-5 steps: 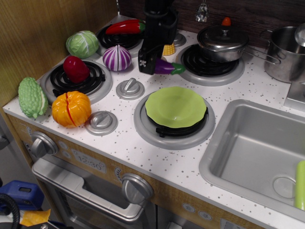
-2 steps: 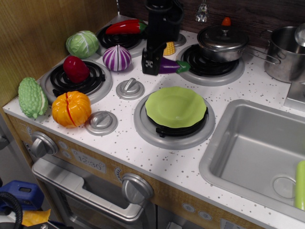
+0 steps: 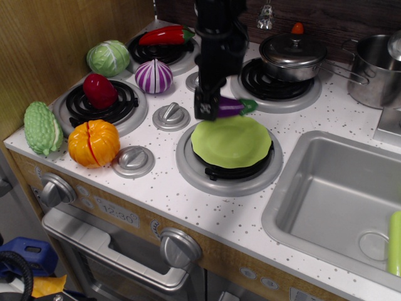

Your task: Put eggplant on plate

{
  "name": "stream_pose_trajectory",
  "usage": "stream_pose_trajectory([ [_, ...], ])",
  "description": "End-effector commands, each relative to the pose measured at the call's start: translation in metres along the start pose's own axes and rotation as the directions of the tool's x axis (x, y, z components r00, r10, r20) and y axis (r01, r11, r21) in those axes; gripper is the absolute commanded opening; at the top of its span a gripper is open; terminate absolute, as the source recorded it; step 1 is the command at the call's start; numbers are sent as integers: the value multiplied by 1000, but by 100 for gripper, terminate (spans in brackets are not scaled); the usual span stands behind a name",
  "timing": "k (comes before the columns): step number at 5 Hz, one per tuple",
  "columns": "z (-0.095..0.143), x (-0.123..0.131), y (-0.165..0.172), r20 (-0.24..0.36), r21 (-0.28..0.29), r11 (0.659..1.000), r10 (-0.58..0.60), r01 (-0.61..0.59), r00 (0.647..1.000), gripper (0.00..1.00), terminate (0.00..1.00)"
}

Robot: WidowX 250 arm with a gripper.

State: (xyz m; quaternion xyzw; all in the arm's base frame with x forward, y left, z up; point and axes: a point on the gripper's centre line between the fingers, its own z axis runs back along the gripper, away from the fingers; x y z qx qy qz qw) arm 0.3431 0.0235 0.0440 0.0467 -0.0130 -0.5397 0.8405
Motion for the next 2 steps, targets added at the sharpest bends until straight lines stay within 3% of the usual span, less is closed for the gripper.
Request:
stream_pose_trajectory([
  [1, 15, 2, -10, 55, 89, 996, 18, -22, 998, 100, 0],
  [2, 12, 4, -11, 76, 89, 996, 17, -24, 997, 100, 100],
])
